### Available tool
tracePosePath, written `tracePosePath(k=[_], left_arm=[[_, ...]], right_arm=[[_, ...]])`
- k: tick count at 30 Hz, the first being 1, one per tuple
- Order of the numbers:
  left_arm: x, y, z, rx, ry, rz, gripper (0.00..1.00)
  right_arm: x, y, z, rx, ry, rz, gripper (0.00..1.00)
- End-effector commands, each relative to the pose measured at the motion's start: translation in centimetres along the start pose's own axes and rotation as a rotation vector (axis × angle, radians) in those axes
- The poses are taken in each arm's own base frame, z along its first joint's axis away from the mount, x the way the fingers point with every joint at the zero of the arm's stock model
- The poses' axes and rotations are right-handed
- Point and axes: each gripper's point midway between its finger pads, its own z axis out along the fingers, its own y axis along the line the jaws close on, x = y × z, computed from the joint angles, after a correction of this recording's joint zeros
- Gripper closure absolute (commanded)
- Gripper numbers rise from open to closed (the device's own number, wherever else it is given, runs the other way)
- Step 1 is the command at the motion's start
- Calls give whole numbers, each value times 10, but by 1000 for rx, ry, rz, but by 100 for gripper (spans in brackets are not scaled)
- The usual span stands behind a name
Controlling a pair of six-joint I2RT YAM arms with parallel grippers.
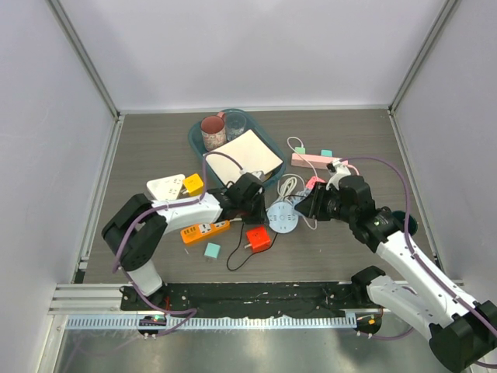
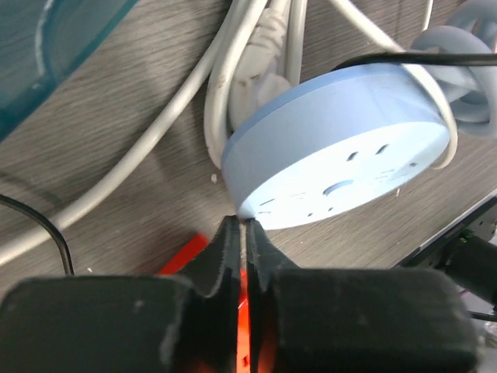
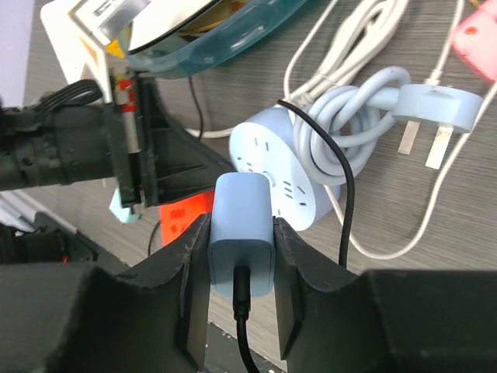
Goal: Pull the plug off the socket
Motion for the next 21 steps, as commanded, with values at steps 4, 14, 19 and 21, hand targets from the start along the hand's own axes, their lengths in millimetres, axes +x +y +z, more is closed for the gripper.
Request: tracePosePath(k=[4,14,19,21], left_arm=[[0,-12,-12,94,5,28,100],[-12,-57,-34,285,-7,60,86],[-22,-75,-56,358,-46,100,51],[-28,-82,-66,373,-67,118,41]], right_arm=[[-40,-2,-9,86,-125,-6,99],[-33,-22,-2,179,-110,22,99],[-25,-24,-4,174,-107,46,99],[-25,-28,-10,207,-106,52,99]])
